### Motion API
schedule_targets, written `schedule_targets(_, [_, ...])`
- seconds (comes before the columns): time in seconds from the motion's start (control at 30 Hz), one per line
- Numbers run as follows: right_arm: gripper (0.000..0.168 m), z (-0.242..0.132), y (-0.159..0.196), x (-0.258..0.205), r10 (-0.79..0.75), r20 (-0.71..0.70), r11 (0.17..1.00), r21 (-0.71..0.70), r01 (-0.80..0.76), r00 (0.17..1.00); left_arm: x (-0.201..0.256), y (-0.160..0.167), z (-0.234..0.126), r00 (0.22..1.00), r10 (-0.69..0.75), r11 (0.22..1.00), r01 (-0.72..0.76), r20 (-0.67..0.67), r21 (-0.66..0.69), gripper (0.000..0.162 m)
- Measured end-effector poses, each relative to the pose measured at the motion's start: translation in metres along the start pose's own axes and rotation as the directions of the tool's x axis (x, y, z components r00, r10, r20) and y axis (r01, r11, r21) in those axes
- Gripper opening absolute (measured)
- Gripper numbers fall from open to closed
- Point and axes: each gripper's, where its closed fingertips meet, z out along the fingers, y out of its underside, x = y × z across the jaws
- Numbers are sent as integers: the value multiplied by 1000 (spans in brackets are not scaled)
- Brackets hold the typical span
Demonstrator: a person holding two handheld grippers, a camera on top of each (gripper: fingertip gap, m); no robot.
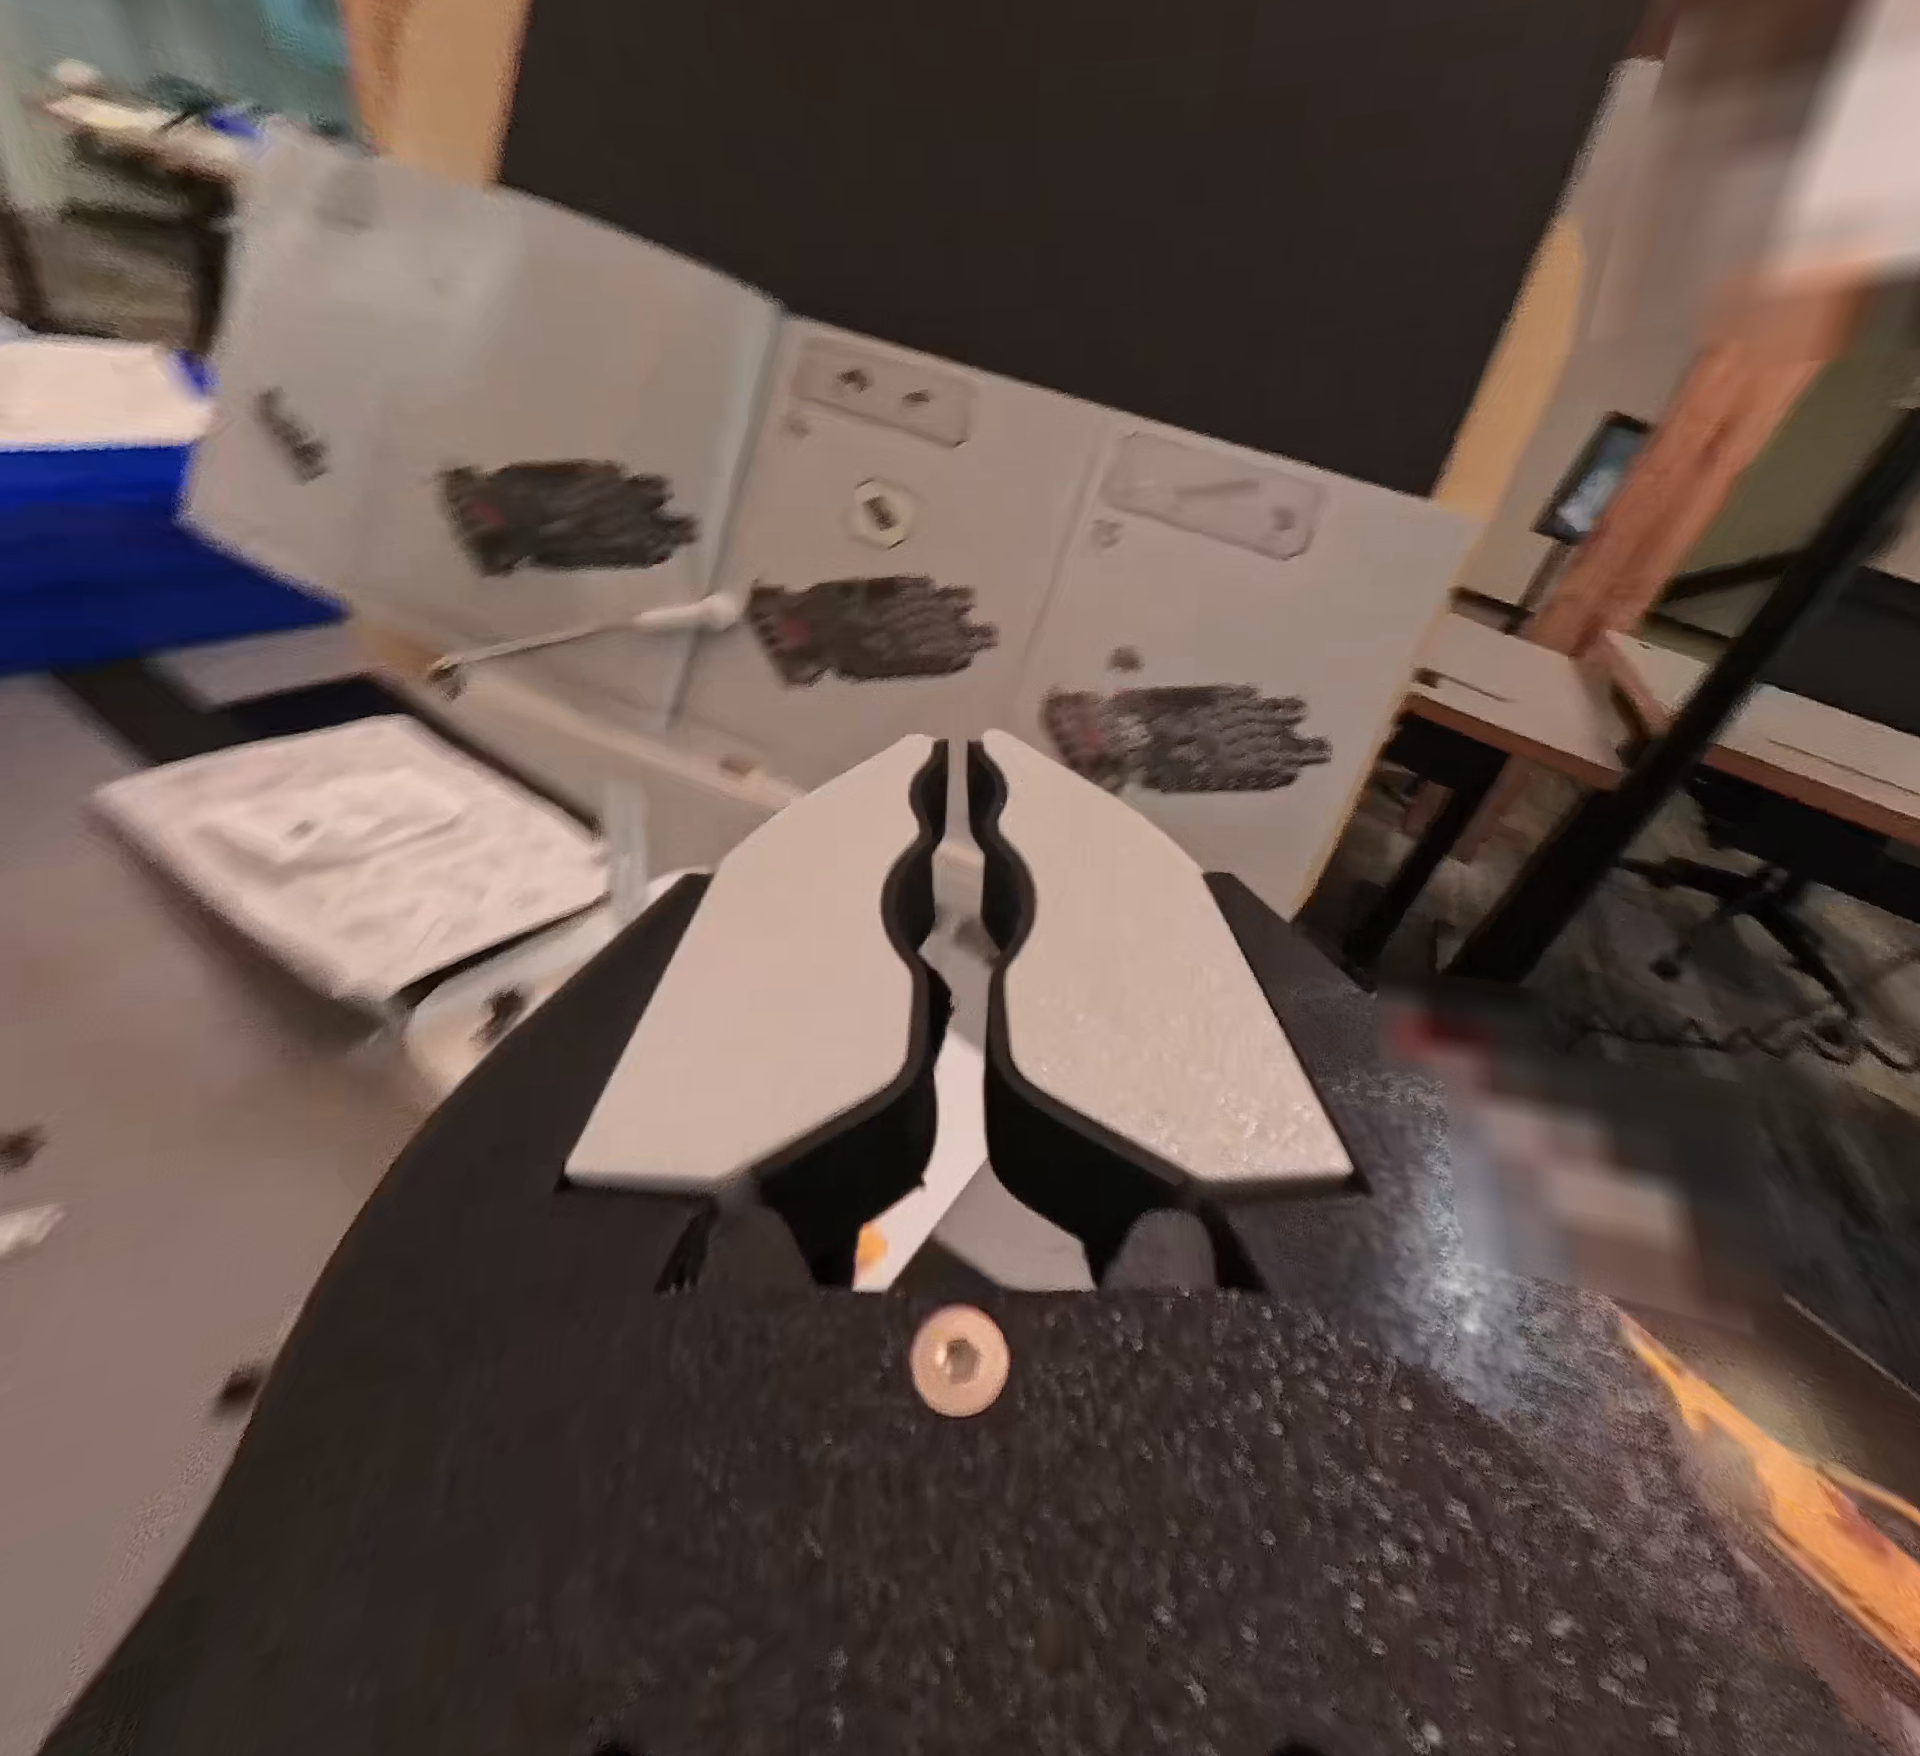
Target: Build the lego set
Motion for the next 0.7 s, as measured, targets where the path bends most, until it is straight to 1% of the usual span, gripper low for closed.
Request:
schedule_targets(0.07, [4,-24,12,-21,-28,124,998,-55,35,992,1,-1,-1,1000,-3,1000,3,-7,3,0])
schedule_targets(0.13, [5,-54,35,-41,-40,242,986,-150,78,969,3,-1,-1,1000,-6,1000,6,-14,4,0])
schedule_targets(0.17, [7,-72,49,-54,-22,311,974,-206,90,950,4,-1,-1,1000,-9,1000,9,-19,4,0])
schedule_targets(0.23, [15,-112,83,-85,42,453,932,-340,129,890,5,-1,-1,1000,-12,1000,12,-27,-2,0])
schedule_targets(0.3, [20,-153,116,-113,94,561,874,-442,202,822,6,0,-1,999,-17,1000,16,-34,-3,0])
schedule_targets(0.4, [26,-197,154,-146,174,644,804,-530,271,745,9,1,0,999,-23,1000,23,-45,-10,0])
schedule_targets(0.5, [26,-209,179,-157,170,658,761,-561,326,733,10,3,1,999,-17,1000,16,-49,-20,0])
schedule_targets(0.63, [24,-206,195,-160,169,652,712,-600,366,739,9,6,2,999,-5,1000,3,-43,-30,0])
schedule_targets(0.7, [20,-204,198,-163,175,661,705,-602,376,730,9,6,2,999,-9,999,8,-45,-32,0])
